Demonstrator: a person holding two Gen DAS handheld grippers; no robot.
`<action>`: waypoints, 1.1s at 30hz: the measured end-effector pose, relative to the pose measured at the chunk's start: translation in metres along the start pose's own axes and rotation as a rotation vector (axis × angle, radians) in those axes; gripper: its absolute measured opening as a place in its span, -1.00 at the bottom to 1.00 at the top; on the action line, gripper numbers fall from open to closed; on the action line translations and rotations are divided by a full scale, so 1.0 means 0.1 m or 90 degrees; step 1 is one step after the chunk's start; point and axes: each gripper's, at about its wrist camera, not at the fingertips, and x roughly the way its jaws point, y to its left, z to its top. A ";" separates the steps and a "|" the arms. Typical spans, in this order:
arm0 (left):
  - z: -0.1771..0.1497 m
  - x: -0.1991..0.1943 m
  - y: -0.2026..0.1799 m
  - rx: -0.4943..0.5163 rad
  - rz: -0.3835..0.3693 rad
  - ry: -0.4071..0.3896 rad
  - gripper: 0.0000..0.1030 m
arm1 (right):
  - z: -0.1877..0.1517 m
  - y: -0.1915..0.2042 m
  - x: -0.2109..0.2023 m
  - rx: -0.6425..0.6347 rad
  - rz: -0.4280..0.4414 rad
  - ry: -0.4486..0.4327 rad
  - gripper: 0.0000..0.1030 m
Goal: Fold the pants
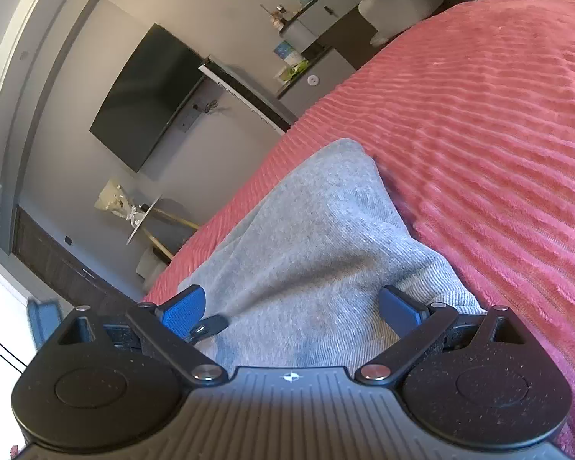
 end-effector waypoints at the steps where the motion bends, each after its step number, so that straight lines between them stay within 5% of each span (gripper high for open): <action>1: -0.01 -0.05 0.08 -0.022 0.007 -0.004 0.05 | 0.00 0.00 0.00 0.001 0.000 -0.001 0.89; 2: 0.01 -0.07 0.15 -0.051 0.075 0.001 0.54 | 0.00 0.00 0.00 0.001 0.000 -0.001 0.89; 4: -0.04 -0.18 0.32 -0.092 0.160 -0.004 0.61 | 0.00 0.00 0.01 0.001 -0.001 -0.003 0.89; 9: -0.24 -0.52 0.85 -0.306 -0.010 0.004 0.65 | -0.01 -0.01 0.01 -0.004 -0.003 -0.005 0.89; 11: -0.28 -0.52 0.84 -0.341 -0.049 0.028 0.65 | -0.02 0.02 0.02 -0.011 -0.011 -0.003 0.89; 15: -0.28 -0.51 0.50 -0.262 -0.030 0.058 0.65 | -0.05 0.08 0.01 -0.053 -0.017 0.003 0.89; 19: -0.32 -0.59 0.21 -0.255 -0.112 0.059 0.71 | -0.06 0.09 0.00 -0.059 -0.015 0.004 0.89; 23: -0.40 -0.58 -0.02 -0.145 -0.031 0.039 0.77 | -0.09 0.12 0.01 -0.079 -0.022 0.003 0.89; 26: -0.44 -0.38 0.06 -0.167 0.028 0.087 0.70 | -0.11 0.17 0.03 -0.112 -0.036 0.006 0.89; 33: -0.42 -0.33 -0.03 -0.126 0.086 0.075 0.71 | -0.14 0.23 0.03 -0.142 -0.050 0.010 0.89</action>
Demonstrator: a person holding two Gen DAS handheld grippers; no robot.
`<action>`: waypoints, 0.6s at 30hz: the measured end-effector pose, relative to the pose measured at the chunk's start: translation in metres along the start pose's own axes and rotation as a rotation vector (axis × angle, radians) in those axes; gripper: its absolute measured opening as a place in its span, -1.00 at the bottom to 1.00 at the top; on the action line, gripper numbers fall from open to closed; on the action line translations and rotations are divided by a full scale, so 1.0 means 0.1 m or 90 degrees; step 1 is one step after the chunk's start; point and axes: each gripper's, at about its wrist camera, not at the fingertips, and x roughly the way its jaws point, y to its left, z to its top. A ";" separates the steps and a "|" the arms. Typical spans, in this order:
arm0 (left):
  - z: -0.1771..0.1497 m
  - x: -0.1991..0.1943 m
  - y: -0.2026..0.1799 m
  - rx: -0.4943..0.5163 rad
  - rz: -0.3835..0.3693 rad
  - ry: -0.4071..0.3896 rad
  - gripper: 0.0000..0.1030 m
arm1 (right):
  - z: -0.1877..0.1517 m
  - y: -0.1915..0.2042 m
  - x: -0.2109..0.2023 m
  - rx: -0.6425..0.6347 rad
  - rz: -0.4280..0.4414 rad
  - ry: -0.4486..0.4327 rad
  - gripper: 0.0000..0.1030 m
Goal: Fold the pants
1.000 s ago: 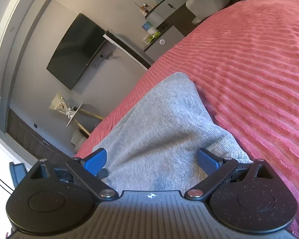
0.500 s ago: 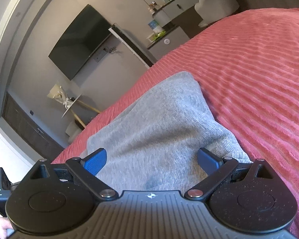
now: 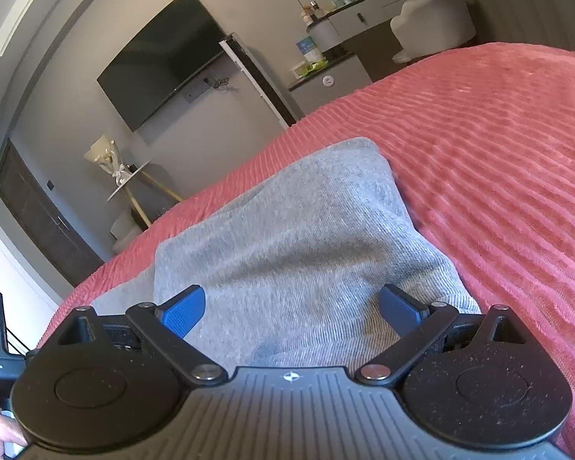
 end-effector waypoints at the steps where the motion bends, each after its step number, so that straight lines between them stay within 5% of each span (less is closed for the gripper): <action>1: 0.00 0.01 0.00 0.002 0.002 0.000 0.71 | 0.00 0.00 -0.01 -0.003 -0.001 0.001 0.89; 14: 0.00 0.02 0.03 -0.011 -0.001 0.004 0.74 | 0.19 0.23 -0.20 -0.004 -0.033 0.024 0.87; 18: 0.00 0.04 0.01 -0.004 0.001 0.006 0.80 | 0.34 0.34 -0.23 -0.042 -0.072 0.000 0.62</action>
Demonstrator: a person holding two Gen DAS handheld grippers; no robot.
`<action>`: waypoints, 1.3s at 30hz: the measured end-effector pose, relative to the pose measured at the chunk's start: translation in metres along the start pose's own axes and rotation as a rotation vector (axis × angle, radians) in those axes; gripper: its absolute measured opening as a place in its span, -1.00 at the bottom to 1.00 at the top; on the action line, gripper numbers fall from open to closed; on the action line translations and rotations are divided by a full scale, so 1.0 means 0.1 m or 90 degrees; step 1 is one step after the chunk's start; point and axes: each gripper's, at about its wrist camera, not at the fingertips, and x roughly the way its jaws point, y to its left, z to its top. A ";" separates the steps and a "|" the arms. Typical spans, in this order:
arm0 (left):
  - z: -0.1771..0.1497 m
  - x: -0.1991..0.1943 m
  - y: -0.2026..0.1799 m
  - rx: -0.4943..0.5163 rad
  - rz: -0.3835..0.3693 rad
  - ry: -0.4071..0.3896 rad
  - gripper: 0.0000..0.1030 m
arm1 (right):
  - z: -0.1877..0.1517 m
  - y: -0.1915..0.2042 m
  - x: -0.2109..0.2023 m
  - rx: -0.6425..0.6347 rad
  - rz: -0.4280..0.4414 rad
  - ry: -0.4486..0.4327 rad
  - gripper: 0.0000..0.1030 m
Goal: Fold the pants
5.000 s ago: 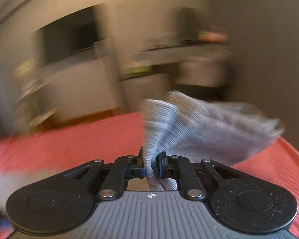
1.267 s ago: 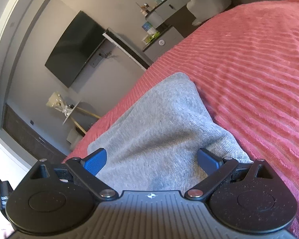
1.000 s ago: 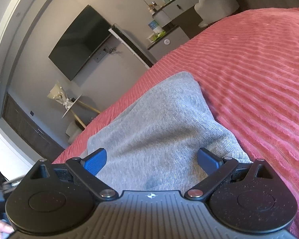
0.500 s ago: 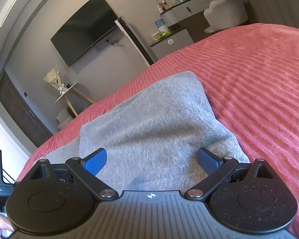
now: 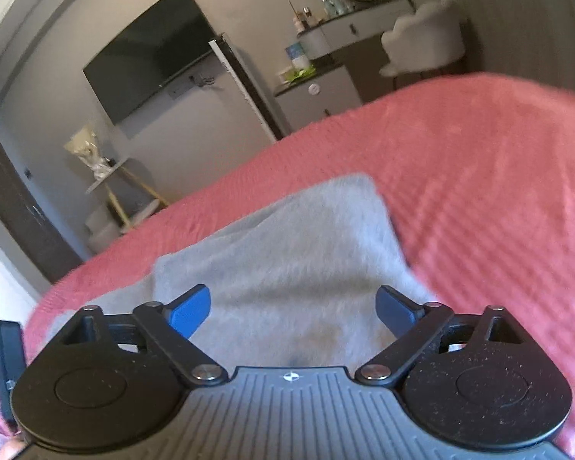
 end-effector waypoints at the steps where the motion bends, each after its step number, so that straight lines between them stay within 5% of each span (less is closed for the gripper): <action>1: 0.00 0.00 -0.01 0.002 0.000 0.000 0.81 | 0.03 0.02 0.02 -0.014 -0.007 0.002 0.51; 3: -0.01 0.00 -0.01 0.003 0.000 0.000 0.83 | 0.09 0.08 0.11 -0.051 -0.027 0.016 0.13; 6: -0.01 0.02 -0.01 0.002 0.000 -0.001 0.86 | 0.15 0.16 0.28 -0.113 -0.063 0.029 0.03; 16: -0.01 0.09 -0.03 0.013 0.001 -0.009 0.95 | 0.42 0.23 1.09 -0.226 -0.124 0.103 0.00; 24: -0.01 0.12 -0.04 0.020 0.003 -0.014 1.00 | 0.71 0.07 1.45 -0.208 -0.178 0.080 0.19; 28: -0.01 0.12 -0.04 0.020 0.003 -0.014 1.00 | 0.69 -0.05 1.22 -0.131 -0.142 0.075 0.19; 34: -0.01 0.11 -0.05 0.019 0.004 -0.014 1.00 | 0.05 -0.13 0.61 -0.184 -0.139 0.113 0.26; 39: -0.01 0.09 -0.04 0.012 0.002 -0.015 0.99 | -0.06 -0.30 0.21 -0.066 -0.126 0.097 0.35</action>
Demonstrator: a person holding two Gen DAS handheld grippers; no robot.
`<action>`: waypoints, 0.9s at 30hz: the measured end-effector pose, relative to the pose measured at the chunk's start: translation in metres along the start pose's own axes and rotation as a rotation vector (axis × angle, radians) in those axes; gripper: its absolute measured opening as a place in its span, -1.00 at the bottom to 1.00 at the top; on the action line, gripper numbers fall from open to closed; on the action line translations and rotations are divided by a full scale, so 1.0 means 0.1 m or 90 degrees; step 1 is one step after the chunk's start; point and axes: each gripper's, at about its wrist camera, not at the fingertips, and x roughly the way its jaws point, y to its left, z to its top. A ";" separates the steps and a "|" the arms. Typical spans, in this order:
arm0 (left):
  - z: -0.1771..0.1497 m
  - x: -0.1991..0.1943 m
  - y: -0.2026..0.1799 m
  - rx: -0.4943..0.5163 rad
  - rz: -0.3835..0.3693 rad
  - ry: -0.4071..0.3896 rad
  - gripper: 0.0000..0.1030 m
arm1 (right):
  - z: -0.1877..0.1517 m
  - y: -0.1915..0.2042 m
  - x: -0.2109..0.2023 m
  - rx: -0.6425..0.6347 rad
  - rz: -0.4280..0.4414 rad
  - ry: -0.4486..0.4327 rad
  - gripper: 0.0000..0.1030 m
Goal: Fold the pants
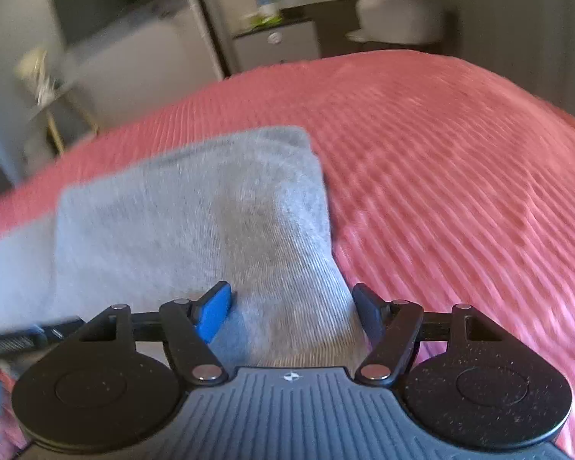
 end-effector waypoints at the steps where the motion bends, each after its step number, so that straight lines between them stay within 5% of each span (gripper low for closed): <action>1: 0.00 0.00 0.00 -0.002 -0.001 0.000 0.99 | -0.03 0.00 -0.06 0.004 -0.001 -0.007 0.37; 8: 0.01 -0.08 0.07 -0.025 -0.006 -0.004 0.98 | -0.20 0.20 0.05 -0.078 -0.036 0.048 0.86; 12: 0.04 -0.24 0.32 -0.111 -0.021 -0.031 0.98 | -0.19 0.13 0.08 -0.055 -0.031 0.054 0.87; 18: 0.08 -0.57 1.32 -0.354 -0.096 -0.097 0.98 | -0.21 0.14 0.08 -0.053 -0.032 0.047 0.89; 27: -0.26 -0.77 2.87 -0.541 -0.085 -0.171 0.98 | -0.19 0.14 0.18 -0.050 -0.029 0.024 0.89</action>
